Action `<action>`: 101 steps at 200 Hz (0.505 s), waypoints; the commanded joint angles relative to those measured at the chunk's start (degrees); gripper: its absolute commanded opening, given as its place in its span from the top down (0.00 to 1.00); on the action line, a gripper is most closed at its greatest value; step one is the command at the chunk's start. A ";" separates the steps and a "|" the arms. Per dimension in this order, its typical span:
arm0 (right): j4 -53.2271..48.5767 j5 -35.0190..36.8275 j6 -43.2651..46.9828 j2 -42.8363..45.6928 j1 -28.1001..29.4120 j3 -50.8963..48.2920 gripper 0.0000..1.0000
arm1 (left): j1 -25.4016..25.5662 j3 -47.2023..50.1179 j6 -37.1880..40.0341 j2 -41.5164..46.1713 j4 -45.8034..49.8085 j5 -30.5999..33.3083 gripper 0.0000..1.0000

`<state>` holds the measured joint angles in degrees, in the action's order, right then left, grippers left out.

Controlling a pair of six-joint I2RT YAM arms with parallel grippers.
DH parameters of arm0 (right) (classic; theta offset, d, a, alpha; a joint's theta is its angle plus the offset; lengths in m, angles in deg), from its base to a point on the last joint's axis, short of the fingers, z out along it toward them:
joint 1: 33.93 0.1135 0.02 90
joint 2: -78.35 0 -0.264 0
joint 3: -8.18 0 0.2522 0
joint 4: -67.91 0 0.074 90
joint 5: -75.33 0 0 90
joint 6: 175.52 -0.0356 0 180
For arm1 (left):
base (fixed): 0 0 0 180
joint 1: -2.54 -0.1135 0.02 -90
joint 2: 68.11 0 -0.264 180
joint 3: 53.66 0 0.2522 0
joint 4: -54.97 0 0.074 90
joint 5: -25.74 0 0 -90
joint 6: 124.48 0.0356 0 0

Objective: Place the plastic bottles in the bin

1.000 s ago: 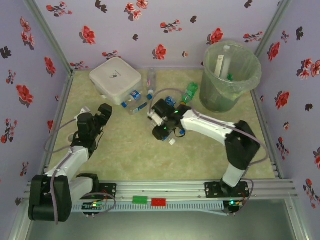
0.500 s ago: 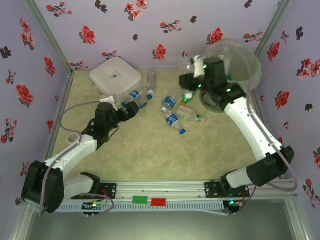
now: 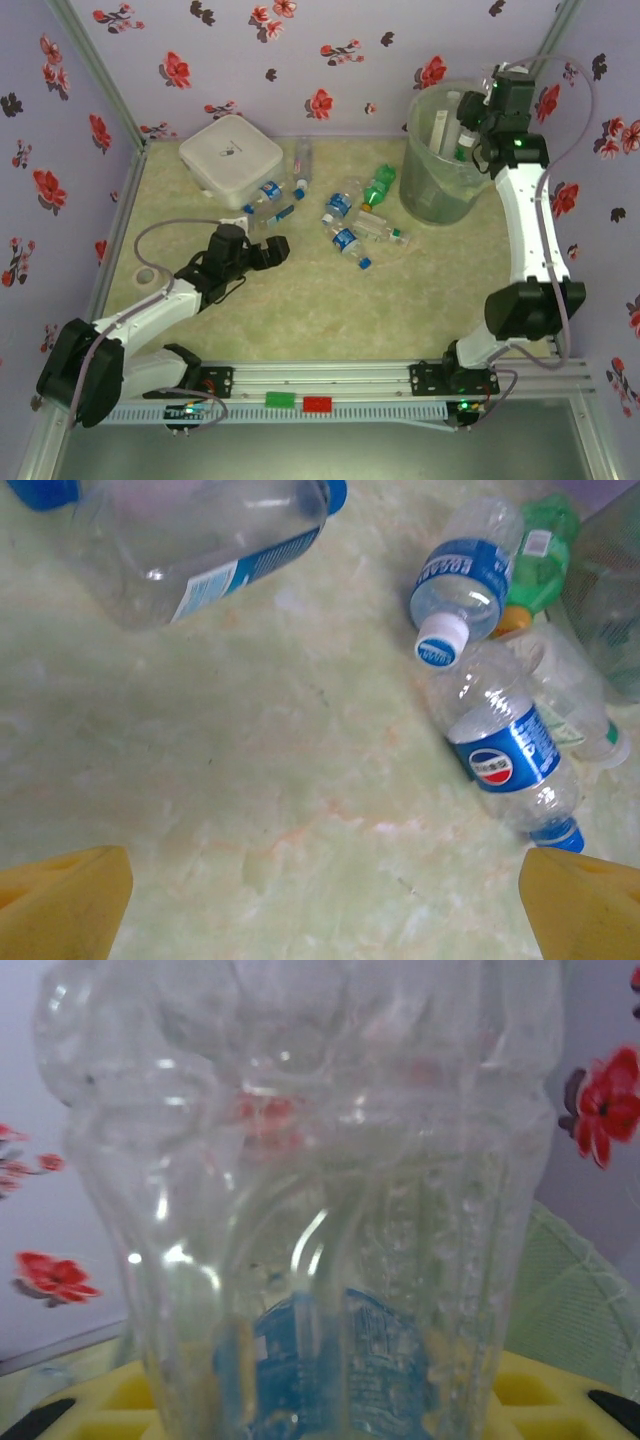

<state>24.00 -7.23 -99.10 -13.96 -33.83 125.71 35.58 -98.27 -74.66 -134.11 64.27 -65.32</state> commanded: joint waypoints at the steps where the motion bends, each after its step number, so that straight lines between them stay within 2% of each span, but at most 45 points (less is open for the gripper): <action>1: -1.27 2.84 -0.91 -3.35 -1.25 2.89 0.69 | 0.89 -0.36 -0.78 0.65 0.16 1.22 0.00; 23: -2.02 2.72 -1.65 -6.03 -2.35 3.48 0.64 | 1.06 -1.30 -0.27 0.57 -0.10 2.00 0.00; 35: -2.26 2.41 -2.35 -7.44 -2.88 4.11 0.57 | 1.06 -1.98 0.53 0.56 0.07 2.30 0.00; 54: -5.01 2.95 -3.16 -9.36 -3.17 7.05 0.31 | 1.07 -4.09 3.23 0.22 2.10 3.06 0.00; 67: -5.25 2.94 -3.27 -9.20 -3.17 7.76 0.02 | 0.98 -5.93 5.78 -0.25 4.23 3.87 0.00; 101: -4.35 1.78 -3.64 -5.46 -3.09 6.54 0.00 | -0.17 -9.33 10.46 -2.49 5.55 4.59 0.00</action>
<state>19.61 -5.59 -101.70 -23.25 -36.73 131.28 36.24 -104.52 -69.64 -134.67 67.61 -62.65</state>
